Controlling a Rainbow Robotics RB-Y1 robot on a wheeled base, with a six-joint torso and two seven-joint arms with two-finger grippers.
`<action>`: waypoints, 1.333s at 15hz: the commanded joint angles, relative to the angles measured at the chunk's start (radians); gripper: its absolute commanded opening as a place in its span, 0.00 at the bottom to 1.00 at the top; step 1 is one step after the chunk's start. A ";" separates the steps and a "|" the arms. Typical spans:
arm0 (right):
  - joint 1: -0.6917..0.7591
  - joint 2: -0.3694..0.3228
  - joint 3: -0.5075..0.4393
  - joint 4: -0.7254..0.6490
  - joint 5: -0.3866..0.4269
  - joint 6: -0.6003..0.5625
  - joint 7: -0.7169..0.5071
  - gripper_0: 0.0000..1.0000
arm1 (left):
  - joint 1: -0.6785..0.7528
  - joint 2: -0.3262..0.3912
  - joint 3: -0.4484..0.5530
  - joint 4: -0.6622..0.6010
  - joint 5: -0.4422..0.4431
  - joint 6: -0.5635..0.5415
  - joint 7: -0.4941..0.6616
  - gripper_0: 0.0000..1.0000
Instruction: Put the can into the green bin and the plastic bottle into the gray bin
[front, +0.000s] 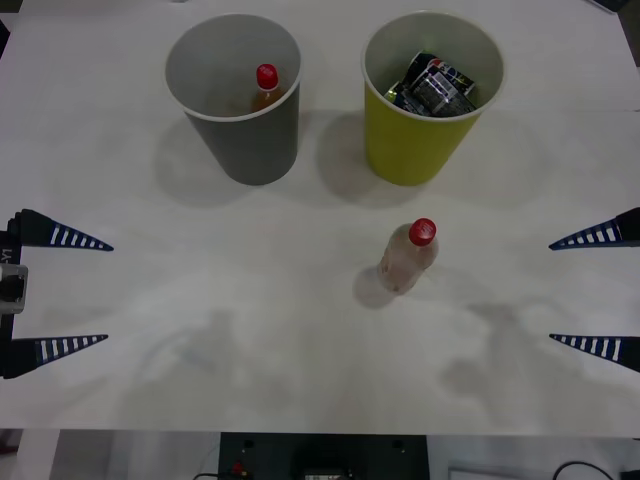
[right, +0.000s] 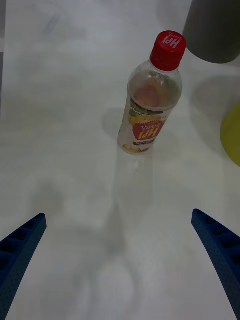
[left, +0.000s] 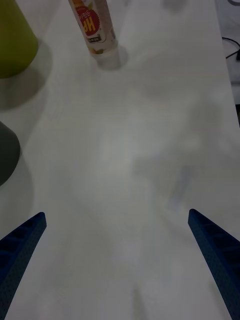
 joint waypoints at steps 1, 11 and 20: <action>0.000 0.000 0.000 0.000 0.000 0.000 0.000 1.00 | 0.000 0.000 0.000 0.000 0.000 0.000 0.000 0.98; -0.107 0.101 0.032 0.157 -0.008 -0.067 0.067 1.00 | 0.000 0.000 0.000 0.000 0.000 0.000 0.000 0.98; -0.291 0.200 0.185 0.472 -0.129 -0.094 0.334 1.00 | 0.000 0.000 0.000 0.000 0.000 0.000 0.000 0.98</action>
